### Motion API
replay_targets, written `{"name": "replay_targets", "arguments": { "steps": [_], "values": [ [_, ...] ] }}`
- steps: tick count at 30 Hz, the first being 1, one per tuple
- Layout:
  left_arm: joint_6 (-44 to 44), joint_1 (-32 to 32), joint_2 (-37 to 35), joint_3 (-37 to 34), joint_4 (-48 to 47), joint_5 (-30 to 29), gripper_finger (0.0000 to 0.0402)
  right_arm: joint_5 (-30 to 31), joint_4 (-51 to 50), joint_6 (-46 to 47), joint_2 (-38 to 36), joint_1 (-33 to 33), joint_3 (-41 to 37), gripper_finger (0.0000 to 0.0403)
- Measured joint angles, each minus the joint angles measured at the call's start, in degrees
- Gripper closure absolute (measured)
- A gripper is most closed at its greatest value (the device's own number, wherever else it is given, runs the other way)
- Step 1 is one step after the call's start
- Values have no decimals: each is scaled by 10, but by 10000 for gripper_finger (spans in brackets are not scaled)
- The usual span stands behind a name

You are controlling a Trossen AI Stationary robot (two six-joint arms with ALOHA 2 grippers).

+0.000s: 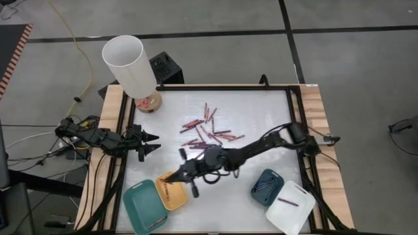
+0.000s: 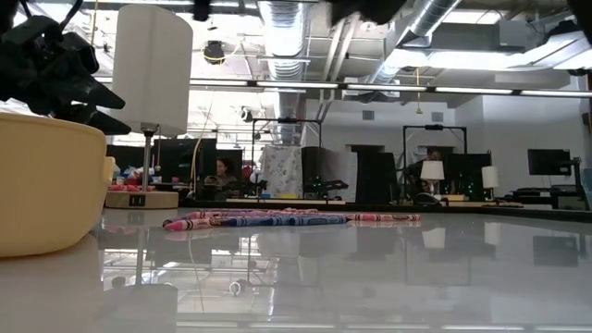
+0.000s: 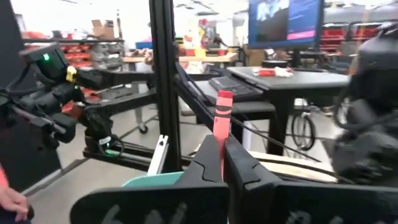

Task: Sort crayons
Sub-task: Put the red crayon into the blue bin

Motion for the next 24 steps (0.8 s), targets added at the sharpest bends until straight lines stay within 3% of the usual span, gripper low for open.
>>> {"name": "replay_targets", "arguments": {
  "steps": [16,20,24],
  "values": [
    [0,0,0,0,0,0,161,-161,-173,53,265,-14,420,402],
    [0,0,0,0,0,0,161,-189,-199,77,309,-13,476,402],
    [0,0,0,0,0,0,161,-191,-205,87,324,-10,479,402]
  ]
}}
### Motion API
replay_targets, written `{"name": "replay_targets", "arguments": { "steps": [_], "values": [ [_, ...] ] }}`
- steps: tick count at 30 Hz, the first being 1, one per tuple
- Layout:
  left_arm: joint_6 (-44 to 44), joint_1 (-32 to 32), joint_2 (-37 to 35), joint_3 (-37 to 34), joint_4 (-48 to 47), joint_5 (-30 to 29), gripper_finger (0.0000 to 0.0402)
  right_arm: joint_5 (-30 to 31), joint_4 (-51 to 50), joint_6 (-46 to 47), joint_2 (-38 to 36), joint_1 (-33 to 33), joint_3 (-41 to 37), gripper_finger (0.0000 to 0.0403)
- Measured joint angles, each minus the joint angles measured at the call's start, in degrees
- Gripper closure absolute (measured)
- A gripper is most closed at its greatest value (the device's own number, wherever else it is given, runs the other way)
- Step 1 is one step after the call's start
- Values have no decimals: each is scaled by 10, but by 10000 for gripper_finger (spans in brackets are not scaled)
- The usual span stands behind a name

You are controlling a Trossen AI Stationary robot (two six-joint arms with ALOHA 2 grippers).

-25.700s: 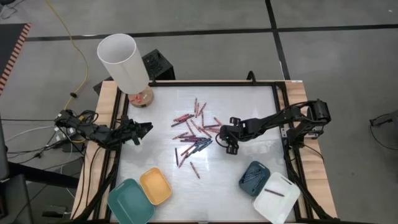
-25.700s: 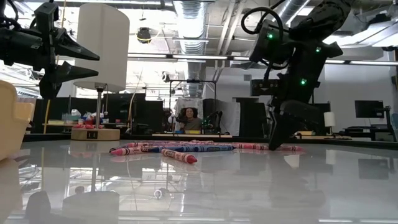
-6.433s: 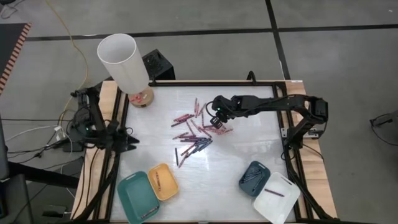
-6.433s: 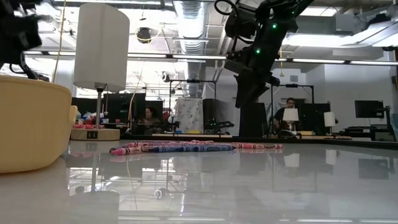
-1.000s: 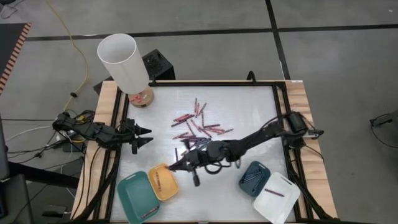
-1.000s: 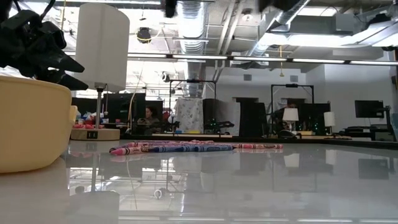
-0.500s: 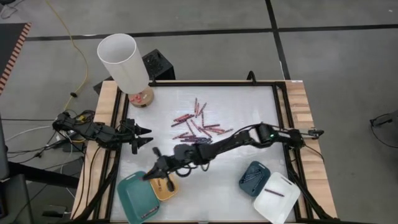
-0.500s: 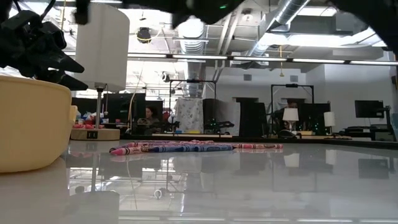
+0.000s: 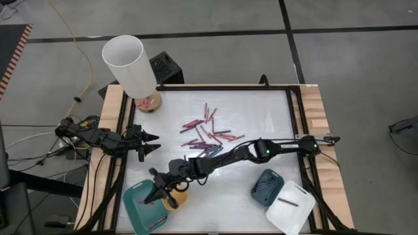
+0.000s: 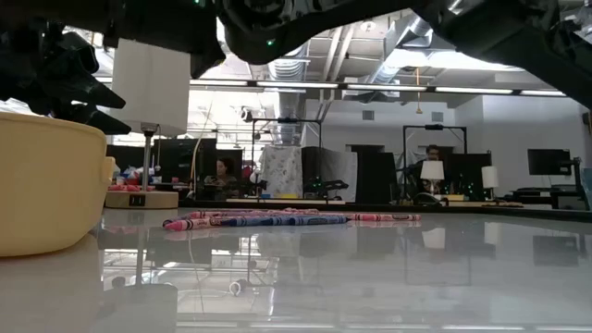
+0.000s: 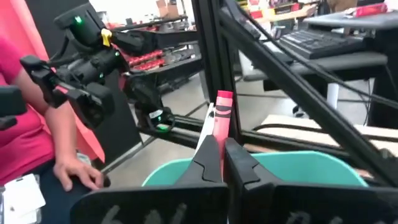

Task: Sort crayons
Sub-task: Put the red crayon into the blue bin

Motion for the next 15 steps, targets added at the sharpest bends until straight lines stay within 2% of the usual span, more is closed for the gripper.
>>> {"name": "replay_targets", "arguments": {
  "steps": [6,15],
  "values": [
    [0,0,0,0,0,0,161,1,-50,-13,0,0,0,402],
    [0,0,0,0,0,0,161,20,-60,-30,1,3,0,401]
  ]
}}
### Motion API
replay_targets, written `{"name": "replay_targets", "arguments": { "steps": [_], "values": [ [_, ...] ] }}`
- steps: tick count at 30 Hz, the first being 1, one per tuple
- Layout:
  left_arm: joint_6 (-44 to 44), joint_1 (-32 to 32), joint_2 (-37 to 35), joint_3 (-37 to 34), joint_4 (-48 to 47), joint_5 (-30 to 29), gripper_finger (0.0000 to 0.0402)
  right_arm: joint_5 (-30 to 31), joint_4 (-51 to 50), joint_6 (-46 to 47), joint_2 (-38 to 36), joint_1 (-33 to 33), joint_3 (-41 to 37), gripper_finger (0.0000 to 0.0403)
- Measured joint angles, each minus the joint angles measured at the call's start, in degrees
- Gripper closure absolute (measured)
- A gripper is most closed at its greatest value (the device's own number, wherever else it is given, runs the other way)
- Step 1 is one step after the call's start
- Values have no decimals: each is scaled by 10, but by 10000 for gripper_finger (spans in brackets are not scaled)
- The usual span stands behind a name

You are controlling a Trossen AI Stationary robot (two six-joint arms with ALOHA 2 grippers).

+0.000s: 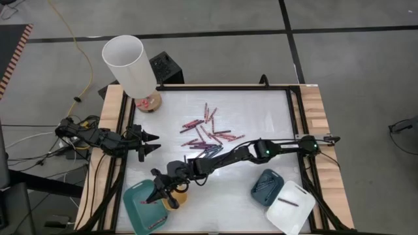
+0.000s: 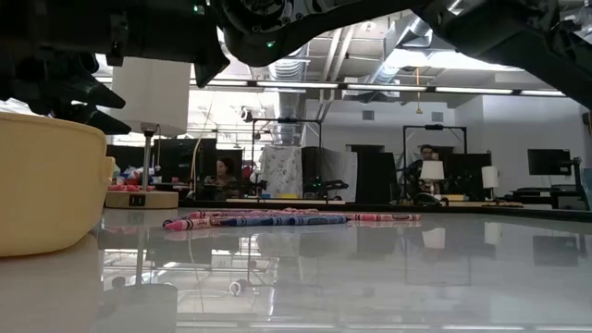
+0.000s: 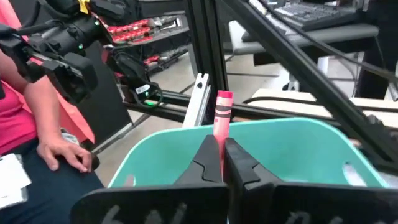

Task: Sort crayons
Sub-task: Put the red crayon into the blue bin

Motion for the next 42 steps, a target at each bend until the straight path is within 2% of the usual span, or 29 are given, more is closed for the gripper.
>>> {"name": "replay_targets", "arguments": {
  "steps": [10,18,31,35,40,42],
  "values": [
    [0,0,0,0,1,0,161,2,48,-11,27,14,0,401],
    [0,0,0,0,0,0,161,-2,48,-15,28,11,0,395],
    [0,0,0,0,0,0,161,-3,38,-10,25,7,0,273],
    [0,0,0,0,0,0,161,-3,-37,-5,-4,-5,0,265],
    [0,0,0,0,0,0,161,-1,-224,-88,-94,-26,1,270],
    [0,0,0,0,0,0,161,19,-320,-127,-127,-31,2,272]
  ]
}}
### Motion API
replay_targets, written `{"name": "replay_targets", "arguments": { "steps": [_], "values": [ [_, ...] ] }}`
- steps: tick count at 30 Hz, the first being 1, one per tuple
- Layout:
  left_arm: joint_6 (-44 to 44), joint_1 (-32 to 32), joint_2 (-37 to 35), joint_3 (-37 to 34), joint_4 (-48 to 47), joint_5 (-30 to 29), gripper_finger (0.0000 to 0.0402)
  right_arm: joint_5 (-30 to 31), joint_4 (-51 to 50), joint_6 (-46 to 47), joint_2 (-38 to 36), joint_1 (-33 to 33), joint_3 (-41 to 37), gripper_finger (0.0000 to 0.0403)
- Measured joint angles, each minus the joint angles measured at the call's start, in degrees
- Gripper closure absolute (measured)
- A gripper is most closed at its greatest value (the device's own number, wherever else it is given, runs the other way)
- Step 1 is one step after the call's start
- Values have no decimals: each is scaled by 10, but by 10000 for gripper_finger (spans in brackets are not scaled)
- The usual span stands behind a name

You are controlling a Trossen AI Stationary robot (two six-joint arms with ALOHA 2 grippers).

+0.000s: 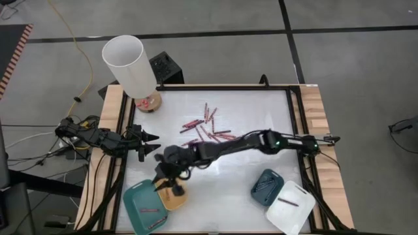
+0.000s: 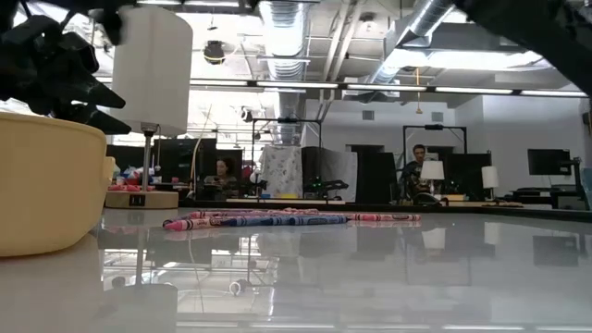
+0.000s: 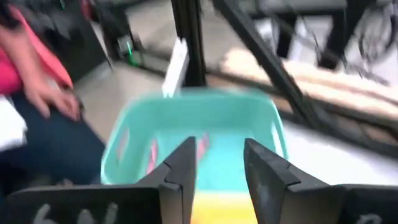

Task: Sort crayons
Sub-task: Put the red crayon into the blue bin

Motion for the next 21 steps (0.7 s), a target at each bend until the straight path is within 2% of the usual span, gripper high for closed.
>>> {"name": "replay_targets", "arguments": {
  "steps": [6,10,14,21],
  "values": [
    [0,0,0,0,0,0,161,123,-287,-108,-67,-16,-3,275],
    [0,0,0,0,0,0,161,174,-404,-118,-90,-31,0,275],
    [0,0,0,0,1,0,161,176,-470,-119,-74,-45,-3,275],
    [0,0,0,0,0,0,161,196,-466,-153,-16,-59,-3,275]
  ]
}}
